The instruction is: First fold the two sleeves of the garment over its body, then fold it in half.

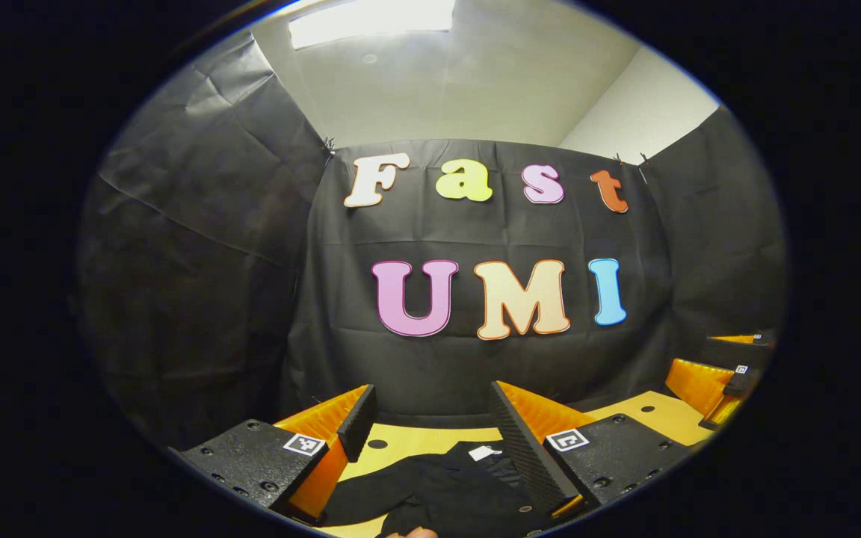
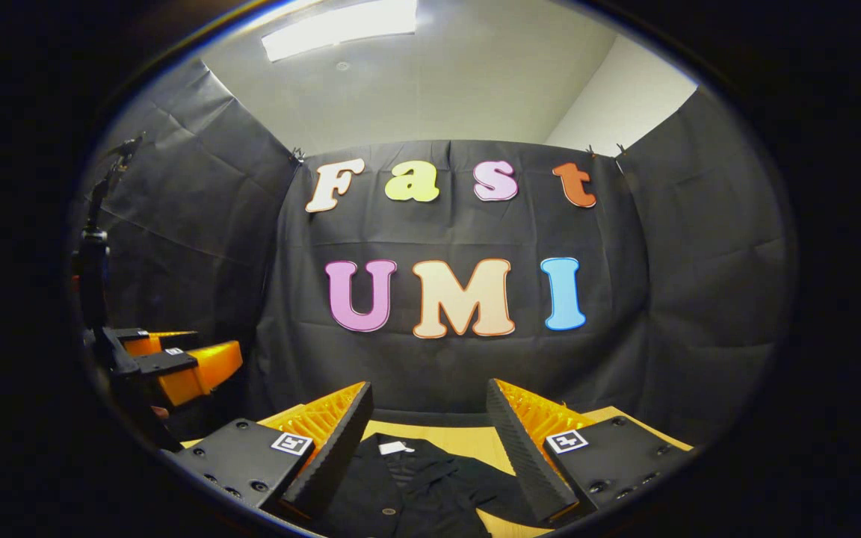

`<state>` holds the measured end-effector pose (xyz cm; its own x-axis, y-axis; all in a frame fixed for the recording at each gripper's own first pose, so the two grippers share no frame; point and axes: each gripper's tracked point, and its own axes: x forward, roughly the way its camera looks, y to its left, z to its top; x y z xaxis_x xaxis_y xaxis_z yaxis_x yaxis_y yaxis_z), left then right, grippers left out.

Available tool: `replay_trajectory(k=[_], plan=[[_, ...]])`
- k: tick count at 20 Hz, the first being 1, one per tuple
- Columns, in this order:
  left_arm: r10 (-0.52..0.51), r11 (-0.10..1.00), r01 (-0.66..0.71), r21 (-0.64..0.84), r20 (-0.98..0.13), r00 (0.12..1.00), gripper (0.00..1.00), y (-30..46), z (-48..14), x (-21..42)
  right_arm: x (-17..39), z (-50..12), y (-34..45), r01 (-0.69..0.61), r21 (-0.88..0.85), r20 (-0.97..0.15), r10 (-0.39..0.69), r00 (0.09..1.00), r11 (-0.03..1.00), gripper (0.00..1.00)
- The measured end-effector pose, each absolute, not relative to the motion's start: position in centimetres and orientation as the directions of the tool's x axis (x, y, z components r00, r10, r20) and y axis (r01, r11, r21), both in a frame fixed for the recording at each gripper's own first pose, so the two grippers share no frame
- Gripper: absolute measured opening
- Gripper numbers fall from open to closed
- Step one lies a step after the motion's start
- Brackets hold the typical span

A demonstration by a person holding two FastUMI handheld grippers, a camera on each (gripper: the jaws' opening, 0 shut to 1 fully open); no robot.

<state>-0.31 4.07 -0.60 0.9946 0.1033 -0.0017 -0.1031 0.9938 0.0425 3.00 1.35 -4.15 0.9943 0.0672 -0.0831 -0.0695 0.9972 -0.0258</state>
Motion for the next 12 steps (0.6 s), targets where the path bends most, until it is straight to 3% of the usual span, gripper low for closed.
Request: replay_trajectory(k=[12], plan=[[0.130, 0.990, -0.129, 0.061, -0.015, 0.991, 0.96, 1.6, -1.0, -1.1, 3.7, -9.5, -14.2, 0.178, -0.034, -0.190, -0.182, 0.965, 0.983, 0.97]])
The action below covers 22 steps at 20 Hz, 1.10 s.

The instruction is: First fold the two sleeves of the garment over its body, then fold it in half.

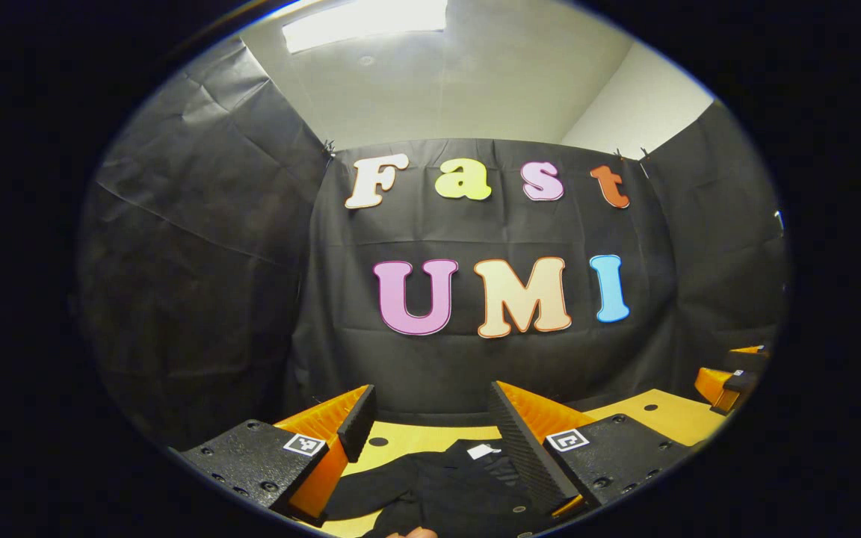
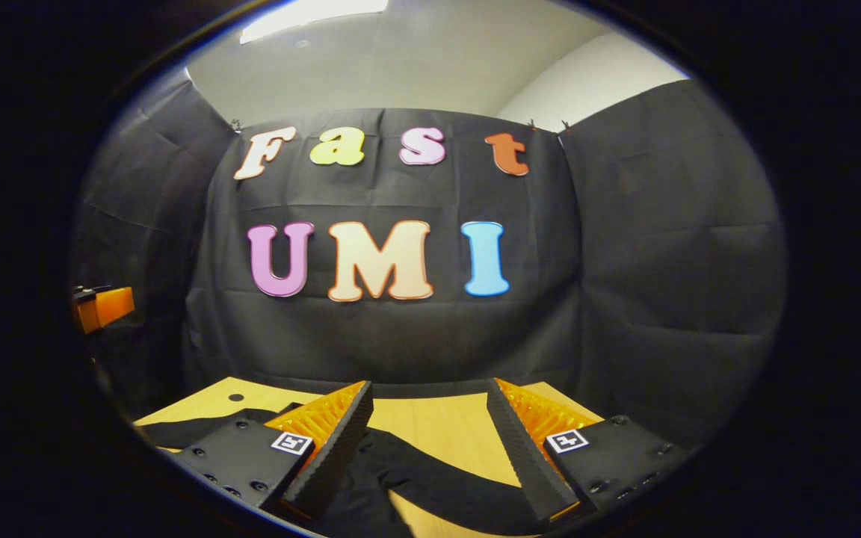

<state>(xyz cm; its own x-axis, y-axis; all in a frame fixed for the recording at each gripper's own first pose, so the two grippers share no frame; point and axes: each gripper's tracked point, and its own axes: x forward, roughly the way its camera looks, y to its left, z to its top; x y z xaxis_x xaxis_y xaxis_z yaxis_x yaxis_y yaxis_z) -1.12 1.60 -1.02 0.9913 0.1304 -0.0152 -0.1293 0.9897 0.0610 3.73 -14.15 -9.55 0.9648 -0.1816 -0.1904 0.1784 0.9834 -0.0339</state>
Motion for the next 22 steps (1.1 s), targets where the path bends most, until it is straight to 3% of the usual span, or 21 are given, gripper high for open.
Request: replay_trajectory(k=[8, 9, 11, 12, 16, 17, 18, 20, 21, 22], plan=[[0.151, 0.984, -0.150, 0.097, -0.008, 0.988, 0.96, -1.0, -1.0, -1.6, 0.9, -17.2, -24.6, 0.287, -0.063, -0.383, -0.289, 0.877, 0.956, 0.97], [0.154, 0.983, -0.153, 0.100, -0.009, 0.988, 0.91, -1.3, -1.0, -1.7, 0.4, -18.4, -25.6, 0.289, -0.077, -0.413, -0.295, 0.862, 0.954, 0.98], [0.160, 0.982, -0.158, 0.105, -0.017, 0.987, 0.96, -2.1, -1.4, -1.6, -0.6, -21.3, -27.6, 0.282, -0.120, -0.476, -0.304, 0.825, 0.952, 0.98], [0.162, 0.982, -0.159, 0.105, -0.022, 0.987, 0.91, -2.6, -1.6, -1.5, -1.1, -22.7, -28.3, 0.276, -0.132, -0.503, -0.305, 0.809, 0.952, 0.98], [0.167, 0.979, -0.162, 0.127, -0.026, 0.986, 0.91, -4.0, -1.7, -1.4, -2.6, -28.2, -30.6, 0.248, -0.151, -0.607, -0.288, 0.741, 0.957, 0.99], [0.168, 0.977, -0.163, 0.135, -0.024, 0.986, 0.96, -4.4, -1.7, -1.5, -3.0, -29.6, -31.2, 0.244, -0.151, -0.635, -0.283, 0.718, 0.958, 0.98], [0.169, 0.976, -0.164, 0.140, -0.025, 0.985, 0.91, -4.7, -1.7, -1.4, -3.5, -31.0, -31.9, 0.240, -0.158, -0.662, -0.284, 0.694, 0.958, 0.99], [0.175, 0.975, -0.168, 0.143, -0.031, 0.984, 0.91, -5.3, -1.8, -1.3, -4.7, -33.5, -33.0, 0.230, -0.170, -0.717, -0.280, 0.638, 0.958, 0.99], [0.172, 0.976, -0.165, 0.140, -0.042, 0.984, 0.96, -5.7, -2.1, -1.3, -5.4, -34.5, -33.6, 0.225, -0.173, -0.742, -0.277, 0.610, 0.959, 0.98], [0.172, 0.976, -0.163, 0.145, -0.054, 0.984, 0.91, -6.1, -2.4, -1.3, -5.7, -35.0, -33.7, 0.218, -0.172, -0.760, -0.270, 0.592, 0.961, 0.99]])
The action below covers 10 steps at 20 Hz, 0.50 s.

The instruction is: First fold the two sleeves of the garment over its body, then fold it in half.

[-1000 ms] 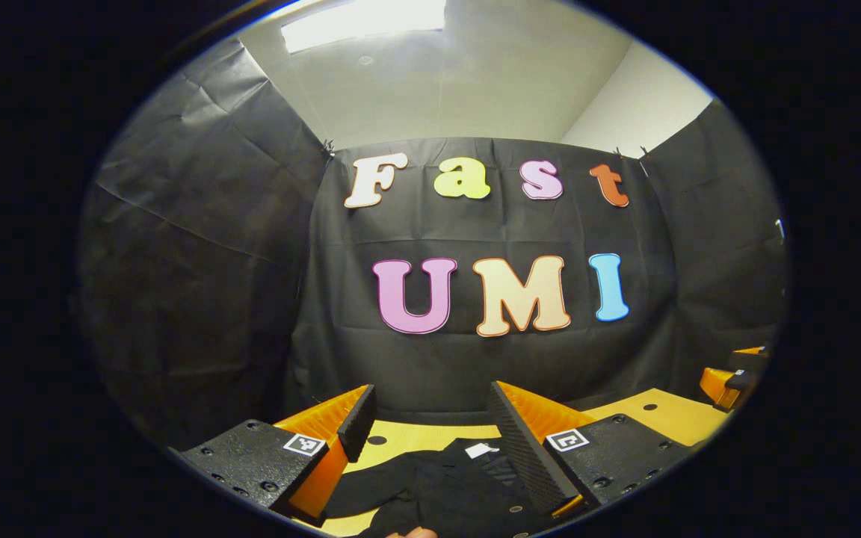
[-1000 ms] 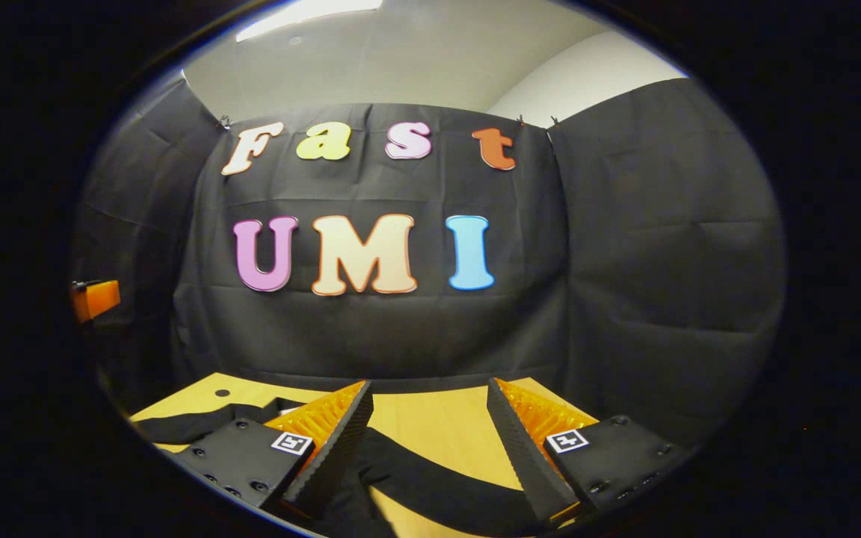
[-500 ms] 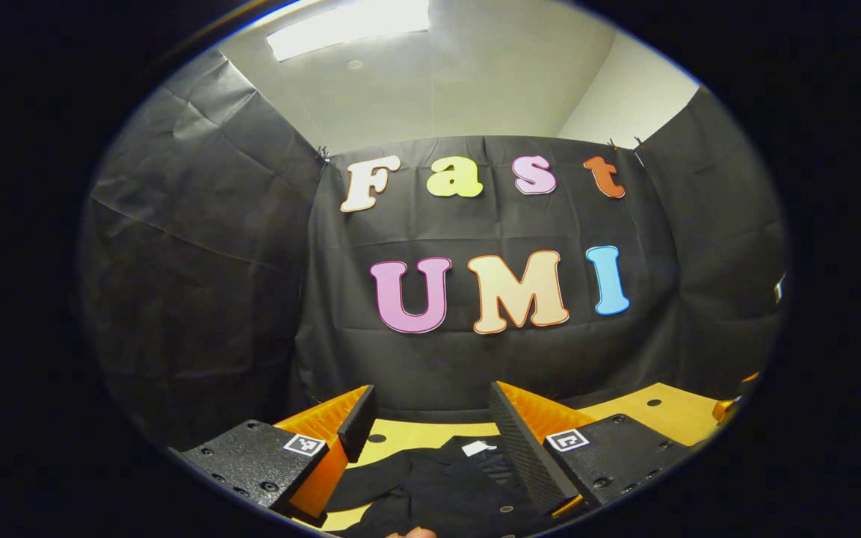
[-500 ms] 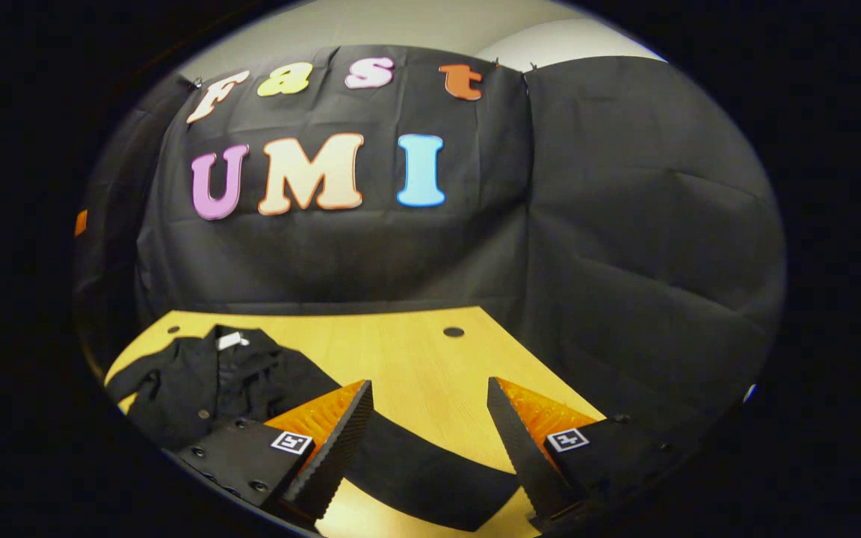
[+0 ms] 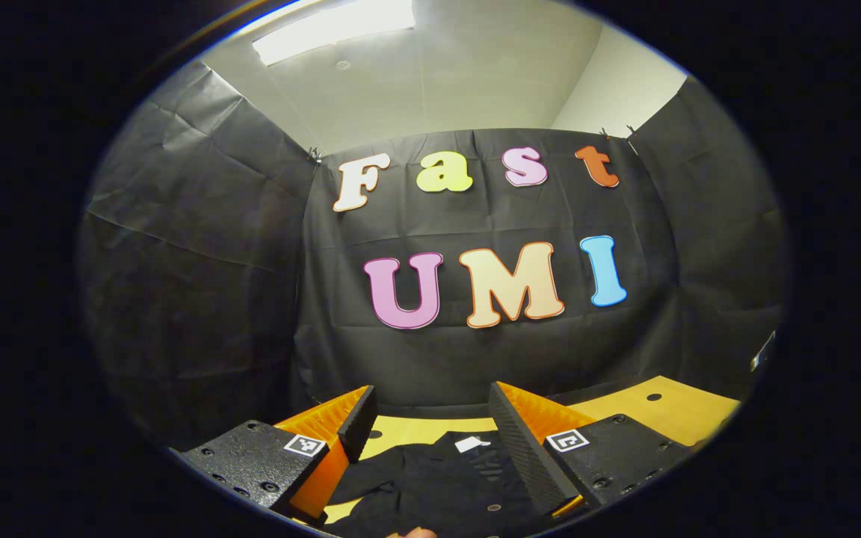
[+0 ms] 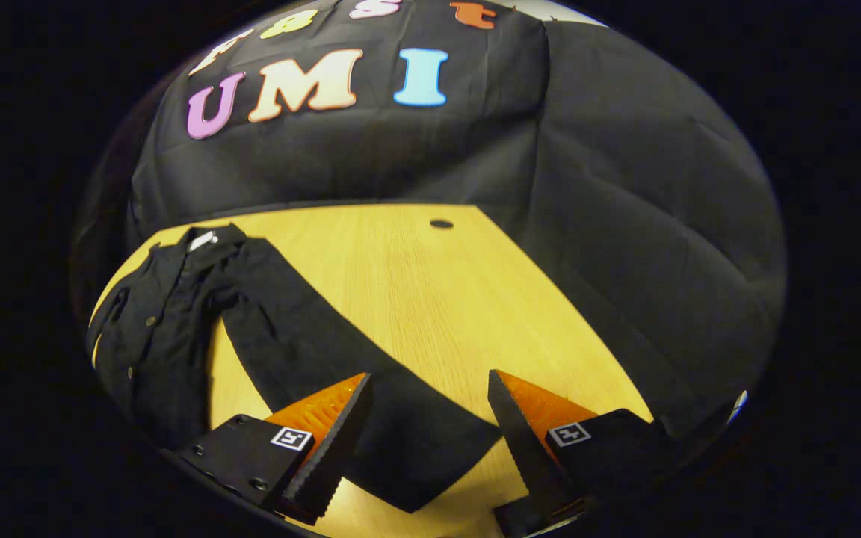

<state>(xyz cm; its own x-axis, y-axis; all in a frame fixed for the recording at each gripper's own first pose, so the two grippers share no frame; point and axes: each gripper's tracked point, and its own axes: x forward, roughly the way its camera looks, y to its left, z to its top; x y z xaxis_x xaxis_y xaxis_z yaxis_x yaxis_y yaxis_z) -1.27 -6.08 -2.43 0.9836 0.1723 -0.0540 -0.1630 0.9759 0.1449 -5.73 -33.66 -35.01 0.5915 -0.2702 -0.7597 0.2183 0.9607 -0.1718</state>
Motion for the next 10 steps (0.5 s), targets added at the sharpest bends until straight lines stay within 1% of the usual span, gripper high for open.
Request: replay_trajectory(k=[2, 3, 4, 7, 8, 9, 10], plan=[[0.175, 0.974, -0.164, 0.155, -0.060, 0.983, 0.91, -6.4, -2.4, -1.0, -6.2, -36.1, -34.3, 0.211, -0.166, -0.786, -0.259, 0.561, 0.963, 0.99], [0.175, 0.974, -0.164, 0.155, -0.059, 0.983, 0.96, -6.6, -2.4, -0.8, -6.9, -36.9, -34.9, 0.208, -0.164, -0.799, -0.254, 0.546, 0.964, 0.99], [0.173, 0.974, -0.163, 0.155, -0.057, 0.983, 0.92, -7.0, -2.3, -0.7, -7.2, -37.6, -35.1, 0.203, -0.160, -0.811, -0.246, 0.532, 0.966, 0.99], [0.165, 0.974, -0.155, 0.167, -0.047, 0.985, 0.91, -7.6, -2.0, -0.4, -7.9, -39.1, -35.1, 0.182, -0.129, -0.854, -0.203, 0.479, 0.975, 0.99], [0.164, 0.973, -0.154, 0.170, -0.045, 0.986, 0.91, -7.7, -1.8, -0.4, -7.7, -39.3, -34.9, 0.186, -0.107, -0.856, -0.186, 0.483, 0.977, 0.99], [0.161, 0.974, -0.151, 0.171, -0.047, 0.986, 0.91, -7.7, -2.0, -0.4, -8.0, -39.5, -34.4, 0.186, -0.079, -0.867, -0.160, 0.473, 0.979, 0.98], [0.160, 0.974, -0.149, 0.171, -0.053, 0.986, 0.91, -7.7, -2.1, -0.5, -7.8, -39.8, -34.3, 0.184, -0.061, -0.867, -0.144, 0.478, 0.981, 0.94]])
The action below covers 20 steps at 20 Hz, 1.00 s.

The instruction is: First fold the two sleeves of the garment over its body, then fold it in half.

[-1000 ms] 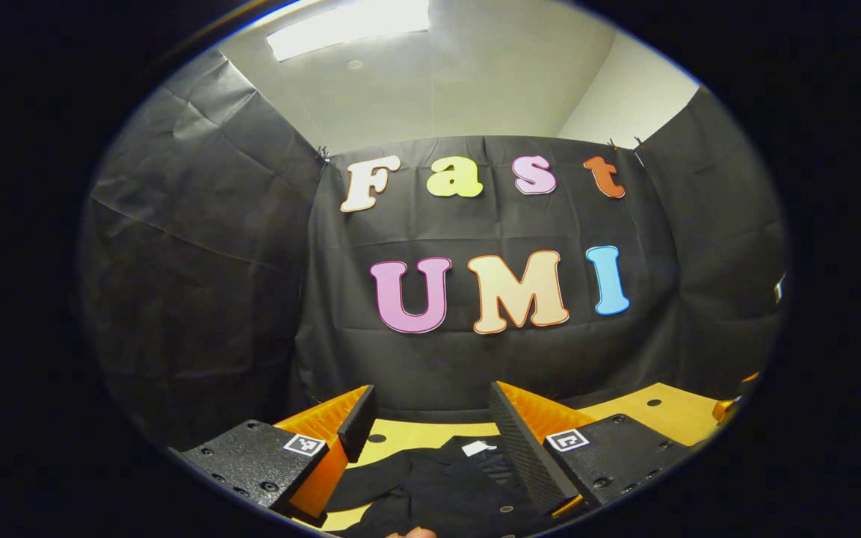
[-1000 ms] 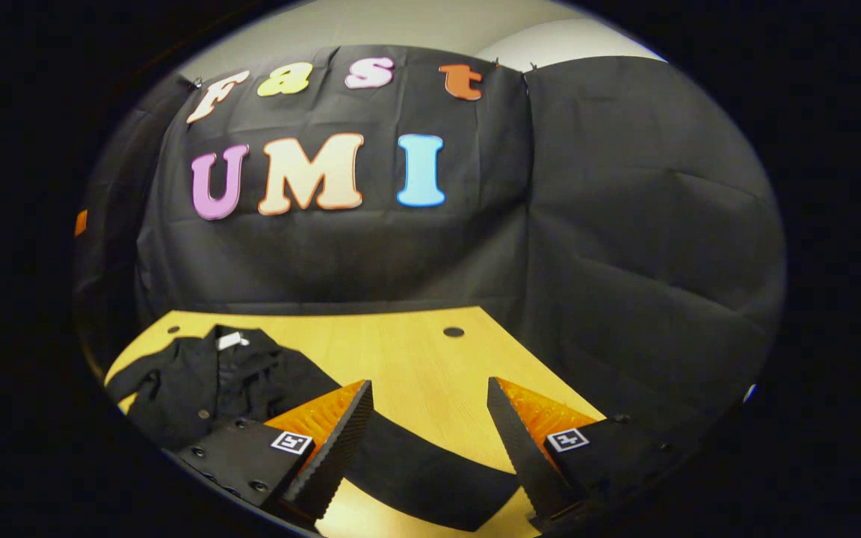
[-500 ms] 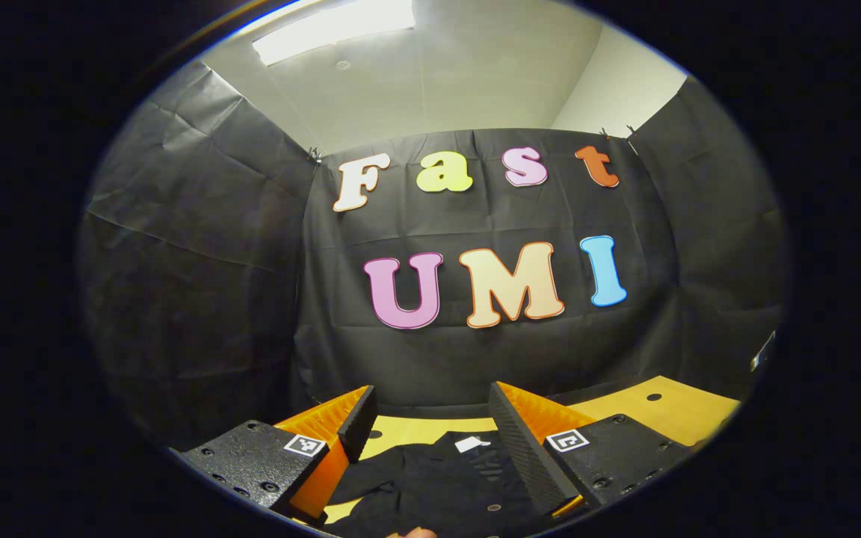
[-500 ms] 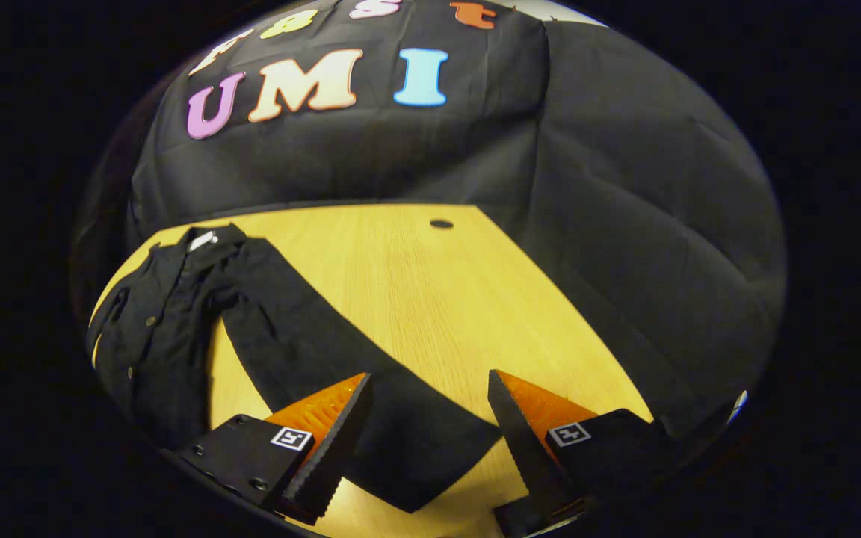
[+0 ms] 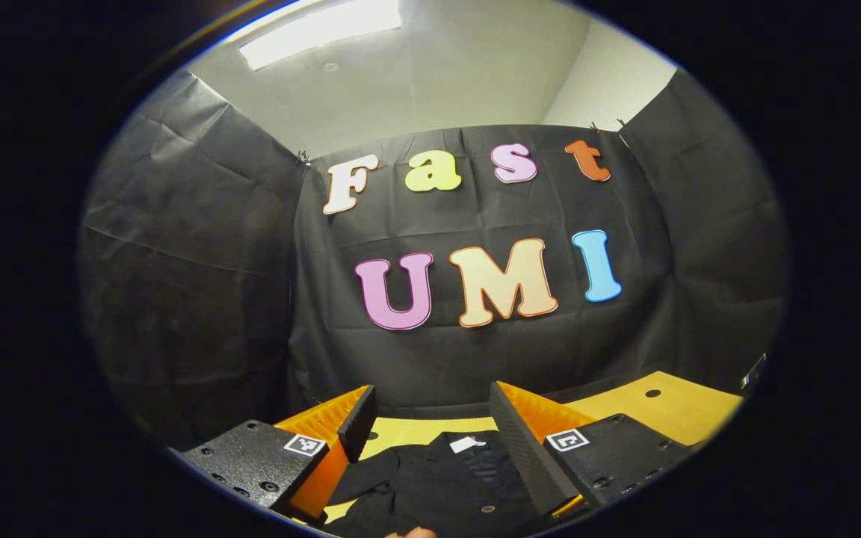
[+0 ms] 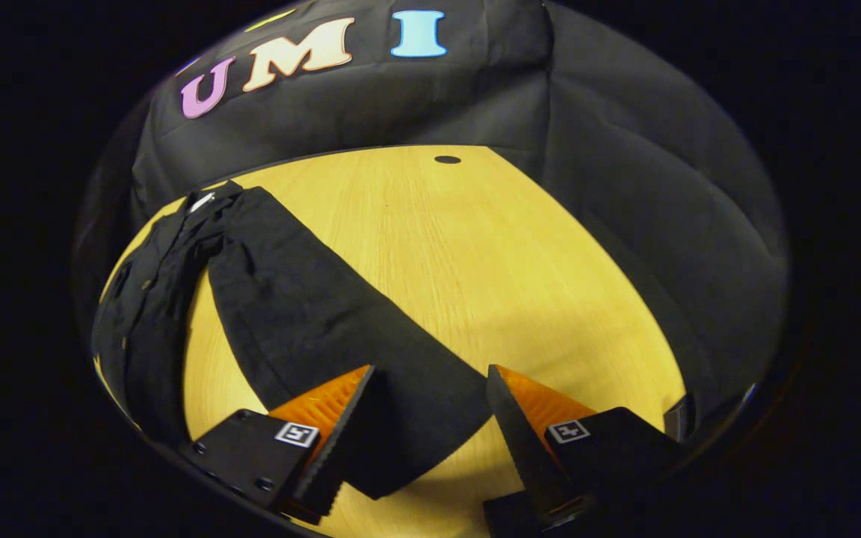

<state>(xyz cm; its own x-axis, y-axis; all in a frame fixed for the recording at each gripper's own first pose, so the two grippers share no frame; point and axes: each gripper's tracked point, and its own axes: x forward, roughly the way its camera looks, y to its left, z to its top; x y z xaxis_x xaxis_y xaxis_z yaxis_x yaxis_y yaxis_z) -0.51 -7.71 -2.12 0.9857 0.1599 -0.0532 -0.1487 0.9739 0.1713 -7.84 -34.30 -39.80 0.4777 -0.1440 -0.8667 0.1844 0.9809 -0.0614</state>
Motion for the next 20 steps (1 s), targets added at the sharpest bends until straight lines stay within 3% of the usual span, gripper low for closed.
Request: replay_trajectory(k=[1, 2, 4, 5, 6, 8, 12, 13, 15, 16, 20], plan=[[0.163, 0.974, -0.151, 0.169, -0.058, 0.985, 0.96, -7.5, -2.3, -0.7, -7.7, -39.6, -34.0, 0.164, -0.052, -0.868, -0.126, 0.481, 0.985, 0.85], [0.171, 0.973, -0.159, 0.165, -0.060, 0.983, 0.91, -7.1, -2.3, -1.0, -7.7, -39.4, -33.6, 0.148, -0.044, -0.863, -0.112, 0.492, 0.988, 0.66], [0.182, 0.974, -0.171, 0.150, -0.063, 0.981, 0.91, -6.4, -2.6, -1.3, -7.5, -39.4, -33.0, 0.165, -0.056, -0.853, -0.133, 0.505, 0.985, 0.27], [0.186, 0.974, -0.175, 0.143, -0.064, 0.980, 0.96, -6.1, -2.8, -1.3, -7.6, -39.4, -32.8, 0.181, -0.059, -0.853, -0.143, 0.502, 0.982, 0.07], [0.189, 0.974, -0.178, 0.138, -0.069, 0.980, 0.91, -5.6, -3.0, -1.2, -7.5, -39.2, -32.0, 0.188, -0.025, -0.859, -0.117, 0.498, 0.982, 0.07], [0.194, 0.974, -0.180, 0.134, -0.096, 0.976, 0.91, -4.5, -3.7, -1.3, -6.2, -37.8, -29.7, 0.202, 0.051, -0.849, -0.064, 0.524, 0.978, 0.04], [0.218, 0.969, -0.204, 0.142, -0.085, 0.972, 0.91, -1.4, -3.4, -1.6, -1.9, -32.7, -26.9, 0.171, 0.047, -0.771, -0.073, 0.633, 0.984, 0.04], [0.221, 0.968, -0.208, 0.141, -0.084, 0.972, 0.96, -0.7, -3.3, -1.8, -0.8, -31.4, -25.9, 0.162, 0.055, -0.748, -0.067, 0.660, 0.985, 0.03], [0.233, 0.965, -0.219, 0.147, -0.085, 0.969, 0.91, 1.0, -3.3, -1.9, 1.1, -29.1, -23.5, 0.144, 0.070, -0.708, -0.052, 0.704, 0.987, 0.03], [0.237, 0.964, -0.224, 0.147, -0.082, 0.968, 0.96, 1.8, -3.2, -2.0, 2.0, -28.3, -22.1, 0.129, 0.076, -0.695, -0.040, 0.718, 0.989, 0.03], [0.284, 0.950, -0.269, 0.161, -0.081, 0.955, 0.91, 6.4, -3.2, -3.3, 5.1, -25.5, -15.8, 0.068, 0.098, -0.644, 0.011, 0.765, 0.993, 0.03]])
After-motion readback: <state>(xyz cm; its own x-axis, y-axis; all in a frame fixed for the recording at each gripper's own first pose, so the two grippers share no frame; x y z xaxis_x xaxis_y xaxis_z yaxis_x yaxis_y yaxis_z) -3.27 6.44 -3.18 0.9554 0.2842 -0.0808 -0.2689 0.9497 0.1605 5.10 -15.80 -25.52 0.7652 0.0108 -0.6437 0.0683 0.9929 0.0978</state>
